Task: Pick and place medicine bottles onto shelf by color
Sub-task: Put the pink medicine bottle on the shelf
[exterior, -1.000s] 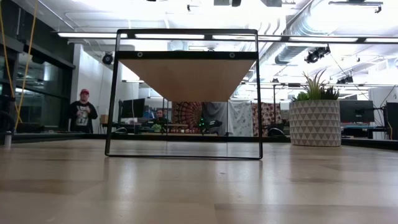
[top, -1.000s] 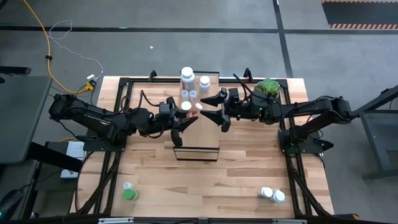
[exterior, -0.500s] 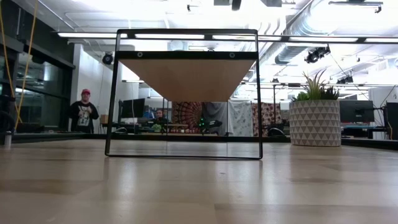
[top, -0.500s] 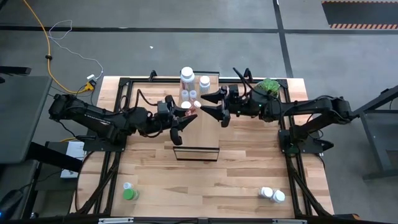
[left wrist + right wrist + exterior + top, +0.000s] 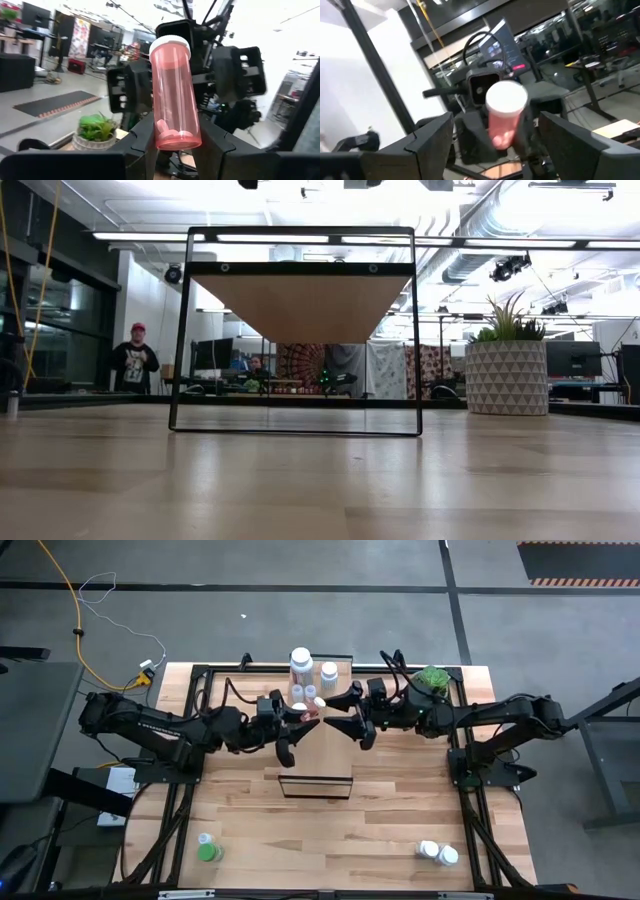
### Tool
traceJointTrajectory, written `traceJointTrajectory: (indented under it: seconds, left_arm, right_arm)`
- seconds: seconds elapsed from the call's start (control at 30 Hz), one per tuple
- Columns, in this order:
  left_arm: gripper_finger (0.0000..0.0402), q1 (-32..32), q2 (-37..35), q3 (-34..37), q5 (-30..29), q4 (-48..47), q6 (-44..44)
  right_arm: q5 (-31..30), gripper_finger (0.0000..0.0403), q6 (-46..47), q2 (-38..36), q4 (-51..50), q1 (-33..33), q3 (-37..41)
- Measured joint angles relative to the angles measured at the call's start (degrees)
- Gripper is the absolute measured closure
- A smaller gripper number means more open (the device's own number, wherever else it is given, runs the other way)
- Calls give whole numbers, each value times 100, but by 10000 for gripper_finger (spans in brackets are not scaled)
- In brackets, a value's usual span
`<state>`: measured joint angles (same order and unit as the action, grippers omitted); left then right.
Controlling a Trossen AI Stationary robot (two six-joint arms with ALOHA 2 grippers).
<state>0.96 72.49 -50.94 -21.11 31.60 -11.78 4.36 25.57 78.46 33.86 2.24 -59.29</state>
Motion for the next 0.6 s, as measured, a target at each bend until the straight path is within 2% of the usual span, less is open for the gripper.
traceJointTrajectory:
  seconds: [0.43, 0.6]
  left_arm:
    - [312, -22, 418, 0, 95, 629, -155]
    - [312, -22, 413, -2, 97, 642, -158]
  right_arm:
    - [20, 120, 36, 297, 500, 35, -7]
    - [26, 145, 141, 286, 756, 37, -7]
